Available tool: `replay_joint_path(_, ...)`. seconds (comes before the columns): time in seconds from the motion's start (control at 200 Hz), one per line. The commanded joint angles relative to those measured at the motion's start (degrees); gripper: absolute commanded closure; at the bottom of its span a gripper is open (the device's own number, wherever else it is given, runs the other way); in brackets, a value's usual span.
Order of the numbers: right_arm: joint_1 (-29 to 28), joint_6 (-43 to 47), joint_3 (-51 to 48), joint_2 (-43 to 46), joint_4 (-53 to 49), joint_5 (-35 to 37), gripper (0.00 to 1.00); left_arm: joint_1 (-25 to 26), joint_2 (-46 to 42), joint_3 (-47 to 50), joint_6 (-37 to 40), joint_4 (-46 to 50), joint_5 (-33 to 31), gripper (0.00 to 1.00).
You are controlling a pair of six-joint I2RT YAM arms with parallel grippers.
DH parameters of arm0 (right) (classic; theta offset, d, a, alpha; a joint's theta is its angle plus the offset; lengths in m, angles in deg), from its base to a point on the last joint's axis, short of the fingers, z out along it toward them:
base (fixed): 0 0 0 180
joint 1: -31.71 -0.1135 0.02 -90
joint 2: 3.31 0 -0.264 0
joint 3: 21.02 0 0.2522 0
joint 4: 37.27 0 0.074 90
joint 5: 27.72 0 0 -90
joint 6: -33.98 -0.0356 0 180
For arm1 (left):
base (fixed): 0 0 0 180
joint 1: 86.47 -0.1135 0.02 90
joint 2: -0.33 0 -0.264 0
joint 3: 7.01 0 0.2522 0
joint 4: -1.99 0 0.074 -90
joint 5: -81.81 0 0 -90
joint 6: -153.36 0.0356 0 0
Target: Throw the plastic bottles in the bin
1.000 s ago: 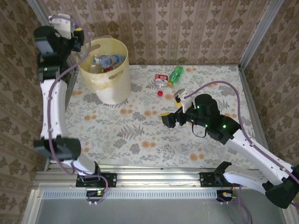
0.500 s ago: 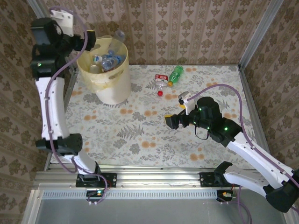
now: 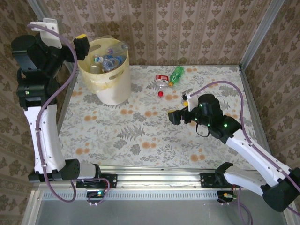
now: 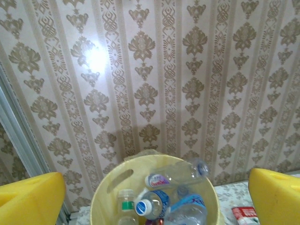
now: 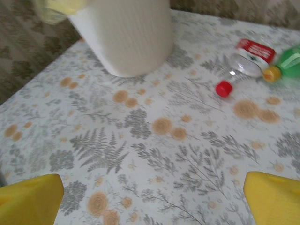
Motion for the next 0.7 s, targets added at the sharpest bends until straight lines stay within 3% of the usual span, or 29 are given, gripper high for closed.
replay_joint_path(0.0,4.2,-5.9,3.5,-3.8,-3.6,0.9,0.0,-0.4,-5.6,2.9,-3.0,-5.5,4.4,0.0)
replay_joint_path(0.13,8.3,-10.6,6.6,-9.2,-4.4,-1.0,0.0,-0.2,-10.1,6.7,-4.0,-7.0,6.2,0.0)
replay_joint_path(0.695,15.0,-21.1,24.9,-34.2,-10.9,1.9,0.01,-0.2,-21.4,15.4,-5.7,-6.2,11.9,0.0)
